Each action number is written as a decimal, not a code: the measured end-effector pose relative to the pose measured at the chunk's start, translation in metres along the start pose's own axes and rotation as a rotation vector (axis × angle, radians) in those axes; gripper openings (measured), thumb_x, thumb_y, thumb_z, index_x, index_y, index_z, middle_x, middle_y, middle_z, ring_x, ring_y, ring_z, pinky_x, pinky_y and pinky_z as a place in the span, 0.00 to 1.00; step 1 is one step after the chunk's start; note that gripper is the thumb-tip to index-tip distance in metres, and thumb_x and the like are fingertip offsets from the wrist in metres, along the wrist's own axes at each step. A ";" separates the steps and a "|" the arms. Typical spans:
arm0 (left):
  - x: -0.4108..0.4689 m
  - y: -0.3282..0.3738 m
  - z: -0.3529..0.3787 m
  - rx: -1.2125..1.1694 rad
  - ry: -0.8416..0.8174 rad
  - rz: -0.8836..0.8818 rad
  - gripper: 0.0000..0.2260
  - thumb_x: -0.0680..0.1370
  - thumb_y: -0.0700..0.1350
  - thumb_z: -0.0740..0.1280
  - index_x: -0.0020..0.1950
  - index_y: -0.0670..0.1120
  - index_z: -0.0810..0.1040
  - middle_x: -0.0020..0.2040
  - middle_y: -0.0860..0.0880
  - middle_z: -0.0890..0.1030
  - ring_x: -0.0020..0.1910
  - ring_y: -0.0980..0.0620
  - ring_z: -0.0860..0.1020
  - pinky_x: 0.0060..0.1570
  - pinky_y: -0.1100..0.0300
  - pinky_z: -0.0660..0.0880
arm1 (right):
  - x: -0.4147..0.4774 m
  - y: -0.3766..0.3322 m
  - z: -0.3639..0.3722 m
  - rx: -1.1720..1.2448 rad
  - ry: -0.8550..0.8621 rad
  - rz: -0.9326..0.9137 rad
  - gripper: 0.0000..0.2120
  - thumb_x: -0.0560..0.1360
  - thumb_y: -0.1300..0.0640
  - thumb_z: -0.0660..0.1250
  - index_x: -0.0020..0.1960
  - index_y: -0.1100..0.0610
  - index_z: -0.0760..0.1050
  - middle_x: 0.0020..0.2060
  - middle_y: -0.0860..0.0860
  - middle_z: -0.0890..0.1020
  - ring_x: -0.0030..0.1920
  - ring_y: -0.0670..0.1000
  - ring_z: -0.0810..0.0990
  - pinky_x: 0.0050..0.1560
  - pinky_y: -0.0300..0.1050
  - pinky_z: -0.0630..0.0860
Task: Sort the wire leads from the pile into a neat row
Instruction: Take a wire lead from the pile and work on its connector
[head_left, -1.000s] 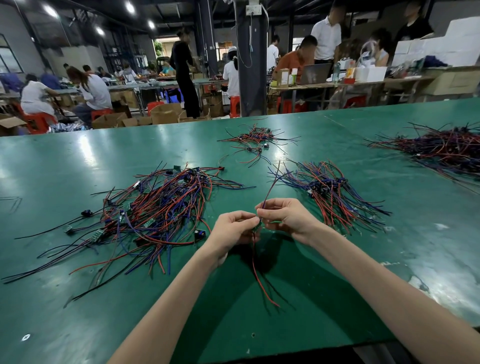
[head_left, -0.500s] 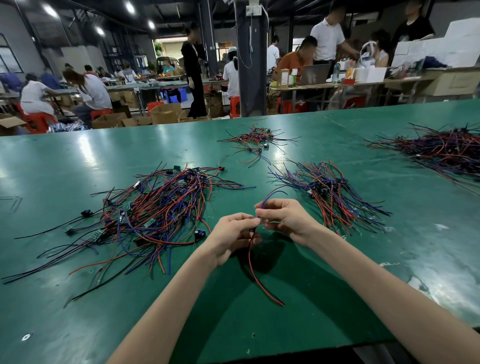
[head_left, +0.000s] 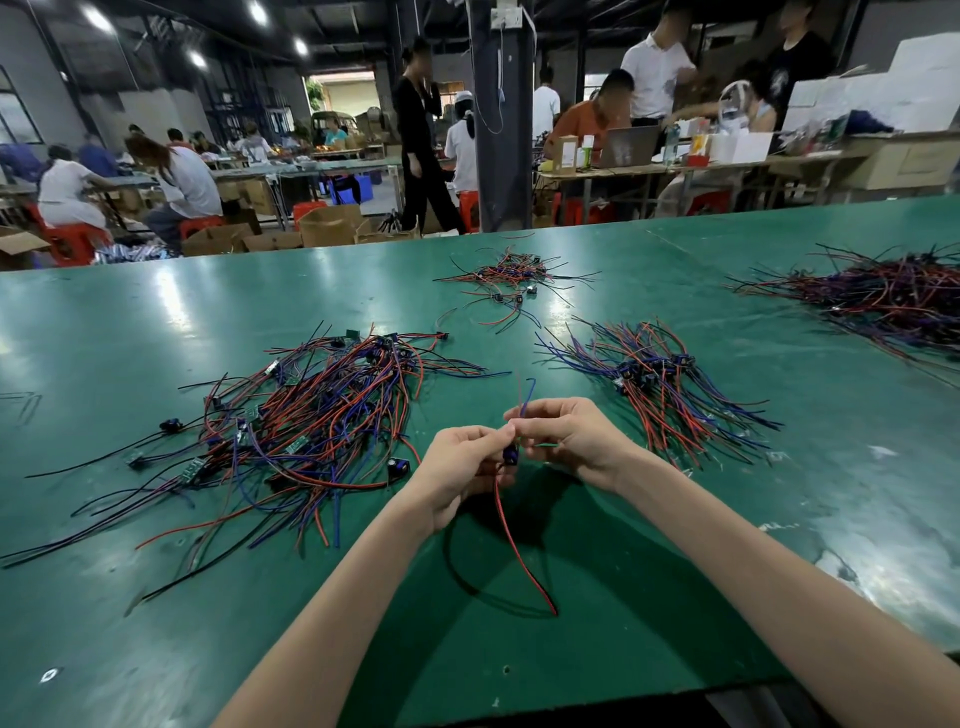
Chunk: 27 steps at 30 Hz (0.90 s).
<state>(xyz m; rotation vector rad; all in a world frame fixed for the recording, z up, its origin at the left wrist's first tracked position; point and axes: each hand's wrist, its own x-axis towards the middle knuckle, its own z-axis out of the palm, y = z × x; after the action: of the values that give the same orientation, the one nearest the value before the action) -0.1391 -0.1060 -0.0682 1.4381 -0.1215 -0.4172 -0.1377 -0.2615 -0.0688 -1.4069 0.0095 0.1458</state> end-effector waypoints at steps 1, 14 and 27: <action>0.000 0.000 0.000 0.004 0.002 -0.004 0.06 0.78 0.42 0.67 0.43 0.40 0.77 0.33 0.48 0.74 0.26 0.56 0.74 0.31 0.65 0.76 | 0.000 0.000 0.000 0.004 -0.001 0.003 0.04 0.72 0.68 0.70 0.45 0.61 0.80 0.31 0.49 0.82 0.29 0.43 0.77 0.33 0.34 0.77; 0.002 0.000 -0.002 -0.025 0.028 0.005 0.03 0.75 0.36 0.68 0.41 0.39 0.78 0.32 0.46 0.78 0.25 0.56 0.76 0.33 0.61 0.80 | 0.000 -0.001 0.005 0.039 0.011 -0.007 0.05 0.73 0.67 0.68 0.45 0.60 0.81 0.32 0.51 0.81 0.31 0.45 0.77 0.35 0.35 0.76; 0.006 -0.008 -0.001 0.081 0.058 0.101 0.05 0.75 0.37 0.69 0.40 0.40 0.80 0.33 0.46 0.80 0.27 0.54 0.78 0.29 0.62 0.78 | 0.000 0.003 0.008 0.047 0.068 -0.028 0.03 0.71 0.65 0.71 0.40 0.59 0.79 0.28 0.49 0.80 0.28 0.44 0.76 0.29 0.34 0.74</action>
<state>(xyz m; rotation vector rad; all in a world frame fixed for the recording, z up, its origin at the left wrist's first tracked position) -0.1348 -0.1078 -0.0767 1.5149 -0.1653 -0.2904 -0.1383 -0.2528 -0.0700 -1.3636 0.0493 0.0741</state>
